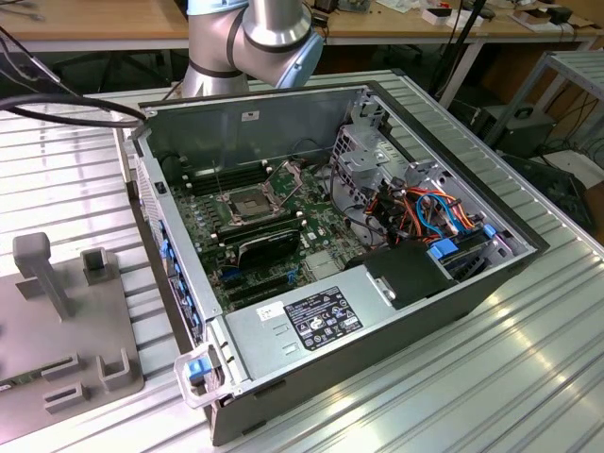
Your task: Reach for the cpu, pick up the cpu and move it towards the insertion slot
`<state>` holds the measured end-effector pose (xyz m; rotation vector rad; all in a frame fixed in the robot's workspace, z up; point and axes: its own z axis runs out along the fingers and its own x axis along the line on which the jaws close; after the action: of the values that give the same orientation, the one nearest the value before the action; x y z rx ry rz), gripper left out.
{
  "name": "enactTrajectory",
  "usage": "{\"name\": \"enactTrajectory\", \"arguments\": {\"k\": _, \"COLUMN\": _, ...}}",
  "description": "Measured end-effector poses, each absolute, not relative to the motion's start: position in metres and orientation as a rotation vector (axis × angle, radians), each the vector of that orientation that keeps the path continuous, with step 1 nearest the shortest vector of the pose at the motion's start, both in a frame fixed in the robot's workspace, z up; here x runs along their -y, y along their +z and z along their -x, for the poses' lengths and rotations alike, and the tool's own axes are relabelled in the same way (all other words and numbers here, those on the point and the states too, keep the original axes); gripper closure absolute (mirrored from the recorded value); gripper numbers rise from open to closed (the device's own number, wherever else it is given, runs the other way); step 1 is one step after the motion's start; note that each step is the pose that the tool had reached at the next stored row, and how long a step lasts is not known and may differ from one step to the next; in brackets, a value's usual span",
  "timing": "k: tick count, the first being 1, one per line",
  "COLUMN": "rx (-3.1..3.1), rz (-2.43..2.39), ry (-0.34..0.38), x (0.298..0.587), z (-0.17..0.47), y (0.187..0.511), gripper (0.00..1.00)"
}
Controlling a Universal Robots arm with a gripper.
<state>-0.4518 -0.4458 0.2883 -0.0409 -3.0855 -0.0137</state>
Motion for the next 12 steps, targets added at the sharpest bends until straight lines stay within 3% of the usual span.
{"name": "enactTrajectory", "arguments": {"k": 12, "rx": 3.072, "rz": 0.041, "ry": -0.013, "x": 0.446, "z": 0.452, "y": 0.312, "gripper": 0.45}}
